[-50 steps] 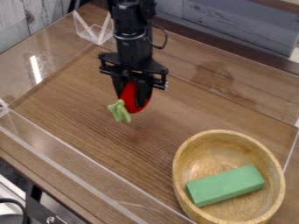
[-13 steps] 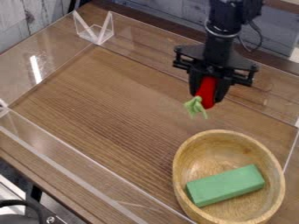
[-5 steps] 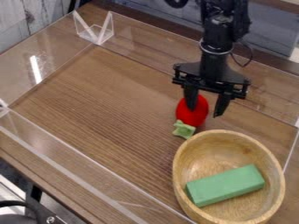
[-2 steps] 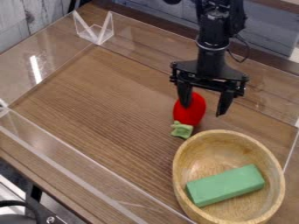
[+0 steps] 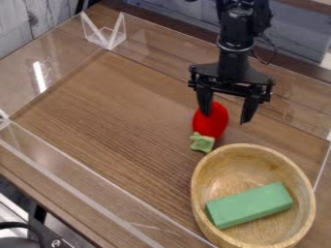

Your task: Move the red object to the right side of the table

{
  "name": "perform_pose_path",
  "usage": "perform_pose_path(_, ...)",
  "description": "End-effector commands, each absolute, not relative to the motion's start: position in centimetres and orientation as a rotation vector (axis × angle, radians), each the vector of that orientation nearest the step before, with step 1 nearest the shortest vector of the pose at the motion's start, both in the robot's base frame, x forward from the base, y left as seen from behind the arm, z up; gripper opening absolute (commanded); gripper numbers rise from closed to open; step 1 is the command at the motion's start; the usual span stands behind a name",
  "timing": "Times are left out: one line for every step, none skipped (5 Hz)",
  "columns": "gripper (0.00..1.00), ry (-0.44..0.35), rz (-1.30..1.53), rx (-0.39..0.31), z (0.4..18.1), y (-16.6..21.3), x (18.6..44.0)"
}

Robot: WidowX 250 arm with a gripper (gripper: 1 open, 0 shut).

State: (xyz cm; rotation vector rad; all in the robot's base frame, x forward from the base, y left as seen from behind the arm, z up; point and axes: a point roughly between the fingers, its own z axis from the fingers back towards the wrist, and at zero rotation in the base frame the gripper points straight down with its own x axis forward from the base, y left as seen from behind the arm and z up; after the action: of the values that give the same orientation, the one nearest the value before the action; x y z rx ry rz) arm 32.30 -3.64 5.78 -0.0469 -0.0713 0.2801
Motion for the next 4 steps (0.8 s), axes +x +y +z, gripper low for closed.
perform_pose_path(1.0,-0.123,0.292,-0.062,7.26,-3.35,33.39)
perform_pose_path(1.0,-0.123,0.295,-0.063,7.25,-3.27,33.62)
perform_pose_path(1.0,-0.122,0.297,-0.063,7.27,-3.21,33.78)
perform_pose_path(1.0,-0.12,0.298,-0.062,7.18,-3.21,33.91)
